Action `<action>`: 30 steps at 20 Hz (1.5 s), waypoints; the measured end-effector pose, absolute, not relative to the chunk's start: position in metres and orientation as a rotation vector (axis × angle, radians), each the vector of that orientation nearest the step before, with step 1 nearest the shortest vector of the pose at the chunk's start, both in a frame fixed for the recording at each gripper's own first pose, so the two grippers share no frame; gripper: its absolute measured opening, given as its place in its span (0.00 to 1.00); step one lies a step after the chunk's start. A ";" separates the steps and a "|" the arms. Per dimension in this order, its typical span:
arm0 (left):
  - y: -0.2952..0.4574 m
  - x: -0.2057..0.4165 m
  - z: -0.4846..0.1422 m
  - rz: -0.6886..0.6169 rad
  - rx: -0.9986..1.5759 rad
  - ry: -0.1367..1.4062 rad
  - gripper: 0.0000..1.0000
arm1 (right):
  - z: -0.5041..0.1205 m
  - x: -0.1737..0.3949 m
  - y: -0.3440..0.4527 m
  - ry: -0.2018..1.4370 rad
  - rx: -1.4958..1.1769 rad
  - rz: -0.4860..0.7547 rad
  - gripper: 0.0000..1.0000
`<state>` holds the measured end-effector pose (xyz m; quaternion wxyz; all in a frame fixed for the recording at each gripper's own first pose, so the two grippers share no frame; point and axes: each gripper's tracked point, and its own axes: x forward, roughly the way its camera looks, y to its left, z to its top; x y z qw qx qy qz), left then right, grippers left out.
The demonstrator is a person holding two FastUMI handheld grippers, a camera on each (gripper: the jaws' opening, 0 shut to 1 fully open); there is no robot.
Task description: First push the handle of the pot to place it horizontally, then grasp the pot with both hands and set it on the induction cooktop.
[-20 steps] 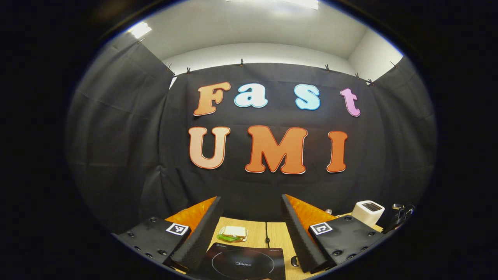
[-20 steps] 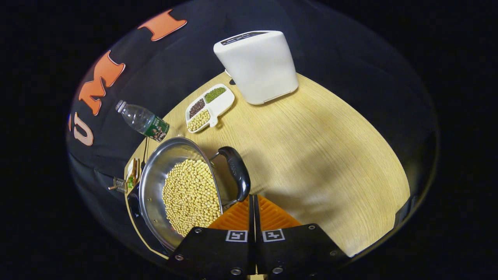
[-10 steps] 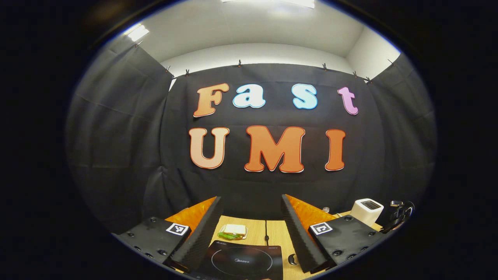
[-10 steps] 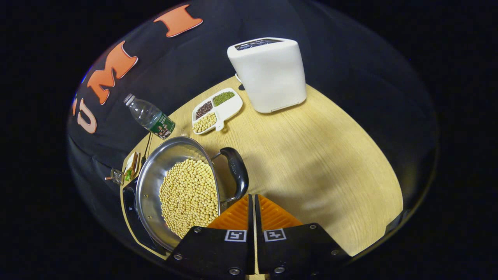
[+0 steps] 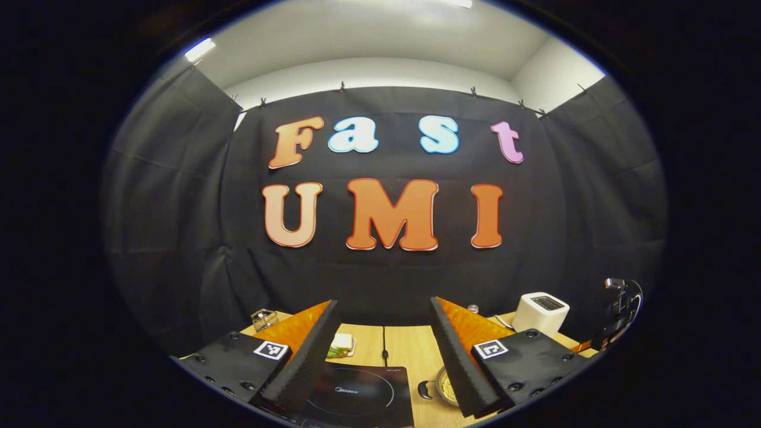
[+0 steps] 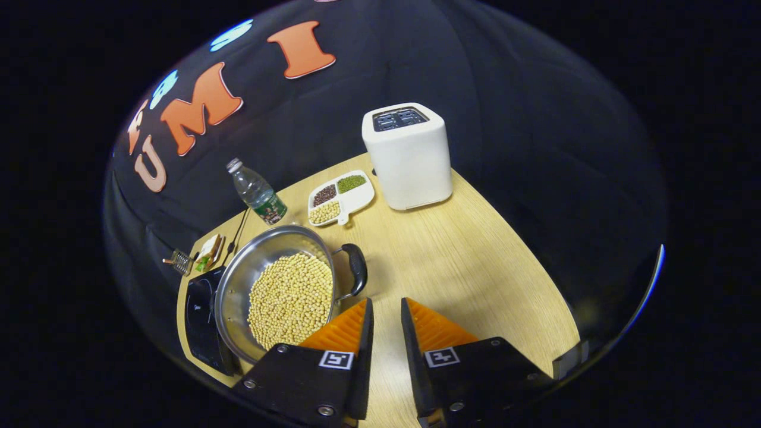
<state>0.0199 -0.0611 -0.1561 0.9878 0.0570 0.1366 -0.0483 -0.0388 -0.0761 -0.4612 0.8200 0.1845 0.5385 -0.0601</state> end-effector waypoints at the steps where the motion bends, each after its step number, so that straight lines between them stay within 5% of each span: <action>1: -0.070 0.017 -0.165 -0.130 0.135 0.293 0.99 | -0.455 -0.041 -0.078 1.135 0.400 -0.121 0.33; 10: -0.094 0.006 -0.267 -0.228 0.229 0.516 0.97 | -0.436 -0.036 -0.088 1.066 0.339 -0.107 0.78; 21: -0.133 -0.004 -0.419 -0.243 0.114 0.995 0.90 | -0.453 -0.021 -0.055 1.093 0.284 -0.042 0.84; 30: -0.119 -0.005 -0.483 -0.165 0.099 1.163 0.90 | -0.465 -0.015 -0.048 1.116 0.282 -0.032 0.86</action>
